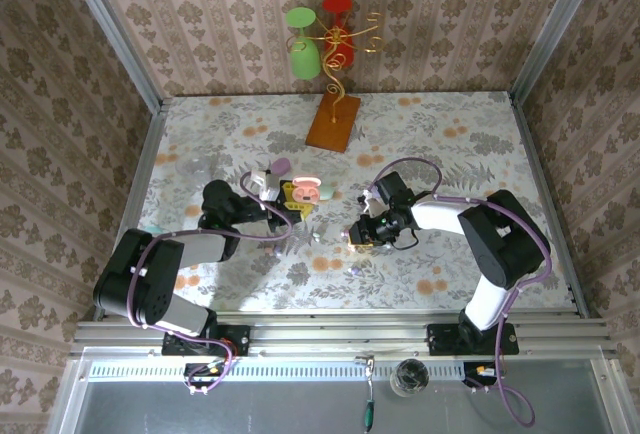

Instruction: Insert the wireless bluetooth earbuds into the charging case

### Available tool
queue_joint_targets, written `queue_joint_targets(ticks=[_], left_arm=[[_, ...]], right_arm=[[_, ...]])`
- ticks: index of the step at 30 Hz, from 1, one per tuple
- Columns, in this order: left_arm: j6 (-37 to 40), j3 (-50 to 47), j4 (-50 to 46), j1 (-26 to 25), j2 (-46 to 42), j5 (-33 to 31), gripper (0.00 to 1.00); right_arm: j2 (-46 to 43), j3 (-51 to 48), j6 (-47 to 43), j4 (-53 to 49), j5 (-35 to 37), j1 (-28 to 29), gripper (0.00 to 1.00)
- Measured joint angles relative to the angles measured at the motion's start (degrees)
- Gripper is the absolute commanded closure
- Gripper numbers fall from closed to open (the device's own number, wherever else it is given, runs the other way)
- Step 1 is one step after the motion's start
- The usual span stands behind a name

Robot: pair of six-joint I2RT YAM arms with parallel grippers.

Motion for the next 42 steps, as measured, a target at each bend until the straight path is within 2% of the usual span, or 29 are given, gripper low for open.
queue_joint_targets(ticks=[11, 22, 27, 33, 38, 42], left_arm=[[0.00, 0.00, 0.00, 0.00, 0.00, 0.02, 0.64], [0.09, 0.00, 0.00, 0.00, 0.00, 0.00, 0.64], [1.11, 0.00, 0.02, 0.00, 0.07, -0.63, 0.64], [2.84, 0.00, 0.00, 0.00, 0.98, -2.25, 0.64], [5.20, 0.00, 0.09, -0.09, 1.81, -3.98, 0.64], [6.54, 0.33, 0.17, -0.92, 3.67, -5.20, 0.64]], right_arm=[[0.92, 0.00, -0.07, 0.13, -0.63, 1.01, 0.73], [0.04, -0.02, -0.20, 0.09, 1.18, 1.31, 0.82], [-7.56, -2.54, 1.27, 0.04, 11.06, 2.47, 0.84], [-17.49, -3.04, 6.14, -0.83, 32.17, 7.06, 0.84], [-19.15, -2.80, 10.60, -5.53, 46.88, 10.19, 0.84], [-20.17, -2.80, 11.96, -8.68, 52.63, 10.38, 0.84]])
